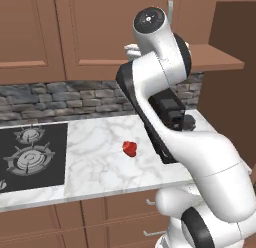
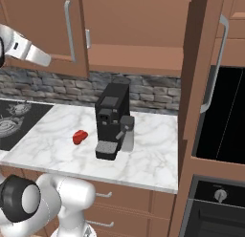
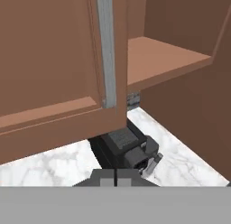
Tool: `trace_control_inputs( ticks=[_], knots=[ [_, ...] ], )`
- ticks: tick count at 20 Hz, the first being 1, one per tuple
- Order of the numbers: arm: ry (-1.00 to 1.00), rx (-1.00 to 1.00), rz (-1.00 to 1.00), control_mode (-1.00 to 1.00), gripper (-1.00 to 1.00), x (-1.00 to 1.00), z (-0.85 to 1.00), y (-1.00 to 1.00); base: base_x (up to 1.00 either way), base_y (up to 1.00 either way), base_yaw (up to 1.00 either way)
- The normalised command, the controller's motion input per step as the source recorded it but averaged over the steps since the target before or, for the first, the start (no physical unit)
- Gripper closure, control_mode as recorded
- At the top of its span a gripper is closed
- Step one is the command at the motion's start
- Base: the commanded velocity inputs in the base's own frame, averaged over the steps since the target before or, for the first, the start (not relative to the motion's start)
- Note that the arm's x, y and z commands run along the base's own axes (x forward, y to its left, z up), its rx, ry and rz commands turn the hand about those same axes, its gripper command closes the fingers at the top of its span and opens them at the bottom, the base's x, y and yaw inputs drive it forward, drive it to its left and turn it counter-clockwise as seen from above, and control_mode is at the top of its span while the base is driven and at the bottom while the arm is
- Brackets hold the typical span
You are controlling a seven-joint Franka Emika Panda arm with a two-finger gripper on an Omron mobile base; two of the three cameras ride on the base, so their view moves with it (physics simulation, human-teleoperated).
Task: Retrieve the tupperware from the cabinet, then place the raw meat into the tupperware to avoid contamination.
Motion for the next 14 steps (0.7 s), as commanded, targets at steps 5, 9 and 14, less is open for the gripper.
trace_control_inputs(
  ticks=[5,9,14],
  knots=[
    [0.07,0.0,-0.06,-1.0,1.0,-0.73,0.0,0.2,0.0,0.0,0.0],
    [0.0,0.0,-0.07,-1.0,-1.0,-0.64,0.05,-0.21,0.0,0.0,0.0],
    [0.0,0.02,-0.08,-1.0,-1.0,-0.78,0.12,-0.35,0.0,0.0,0.0]
  ],
)
